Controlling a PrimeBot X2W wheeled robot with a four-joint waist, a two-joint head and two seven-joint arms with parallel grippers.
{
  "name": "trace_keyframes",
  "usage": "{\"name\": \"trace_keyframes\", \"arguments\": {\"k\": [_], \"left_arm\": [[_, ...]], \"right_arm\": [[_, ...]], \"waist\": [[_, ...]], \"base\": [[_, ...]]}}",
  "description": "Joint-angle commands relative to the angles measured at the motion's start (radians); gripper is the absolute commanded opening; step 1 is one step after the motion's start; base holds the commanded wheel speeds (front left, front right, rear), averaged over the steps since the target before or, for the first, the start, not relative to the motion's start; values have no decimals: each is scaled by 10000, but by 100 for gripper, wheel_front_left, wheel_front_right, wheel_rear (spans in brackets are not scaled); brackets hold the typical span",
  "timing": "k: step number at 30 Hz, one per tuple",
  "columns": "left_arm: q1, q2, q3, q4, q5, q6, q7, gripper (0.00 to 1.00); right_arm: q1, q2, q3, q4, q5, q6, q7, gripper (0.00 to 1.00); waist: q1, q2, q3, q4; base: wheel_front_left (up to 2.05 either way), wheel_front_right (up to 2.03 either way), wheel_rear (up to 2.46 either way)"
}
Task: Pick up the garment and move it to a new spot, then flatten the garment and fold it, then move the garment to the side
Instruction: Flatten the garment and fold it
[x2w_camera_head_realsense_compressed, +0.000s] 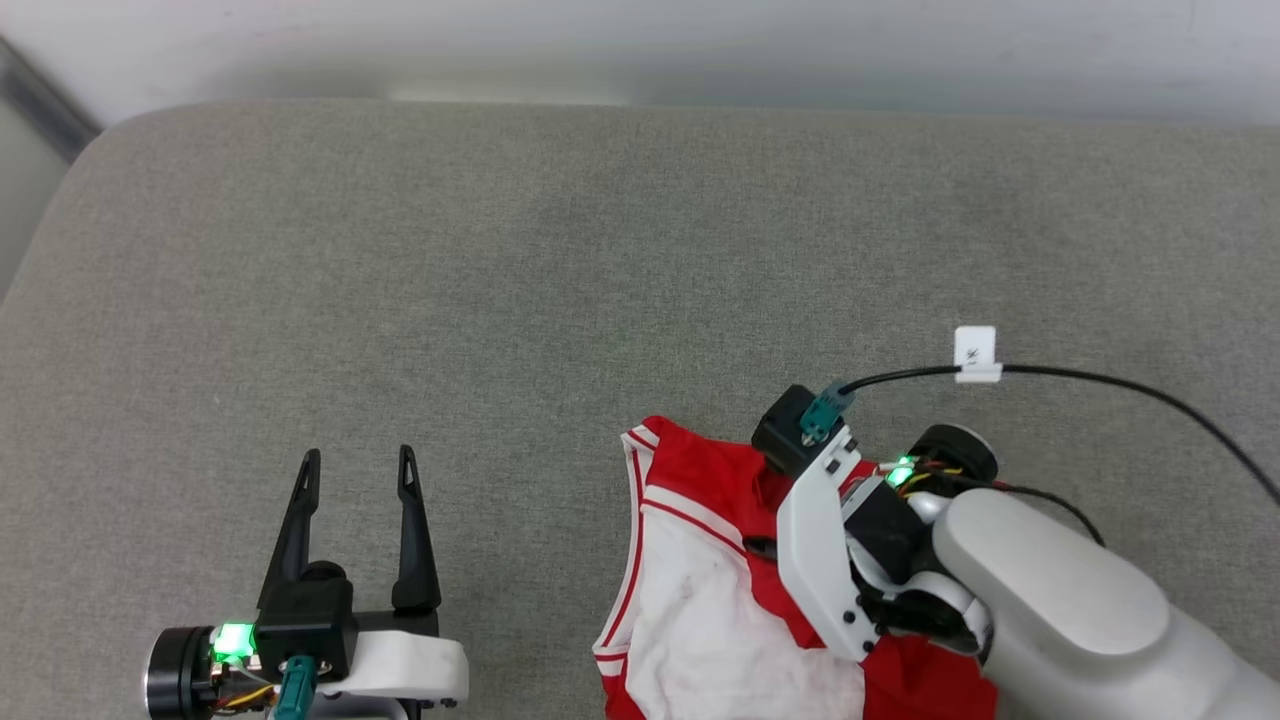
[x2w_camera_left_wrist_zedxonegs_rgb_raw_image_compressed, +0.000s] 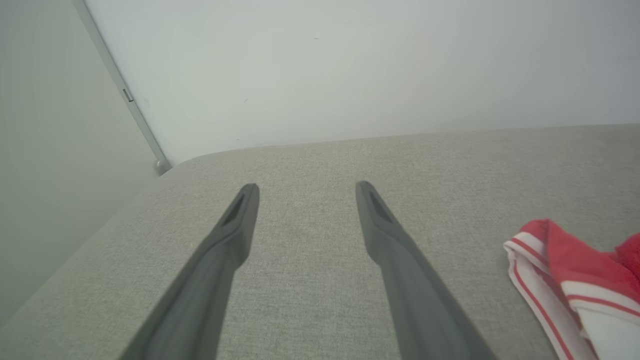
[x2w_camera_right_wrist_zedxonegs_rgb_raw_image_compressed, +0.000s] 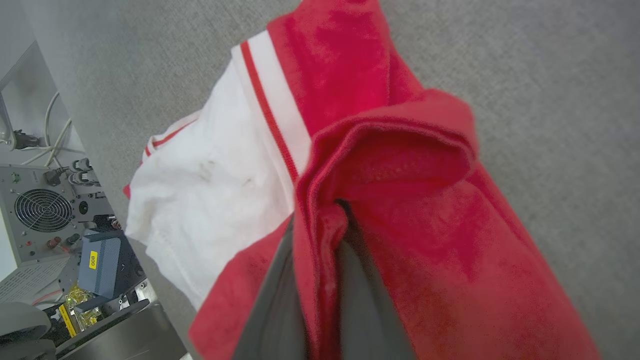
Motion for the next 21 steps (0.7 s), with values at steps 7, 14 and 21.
{"name": "trace_keyframes", "arguments": {"k": [7, 14, 21], "left_arm": [[-164, -127, 88, 94, 78, -1, -47, 100], [313, -64, 198, 108, 147, -13, -47, 100], [617, -50, 303, 35, 138, -11, -47, 100]], "right_arm": [[-143, 350, 1089, 1509, 142, -10, -942, 2], [-636, -675, 835, 310, -120, -5, -3375, 100], [232, -1212, -1994, 66, -1844, -6, -6427, 100]], "waist": [[-1, -1, 156, 21], [-1, -1, -518, -351], [-1, -1, -922, -658]], "base": [[0, 0, 0], [0, 0, 0], [0, 0, 0]]}}
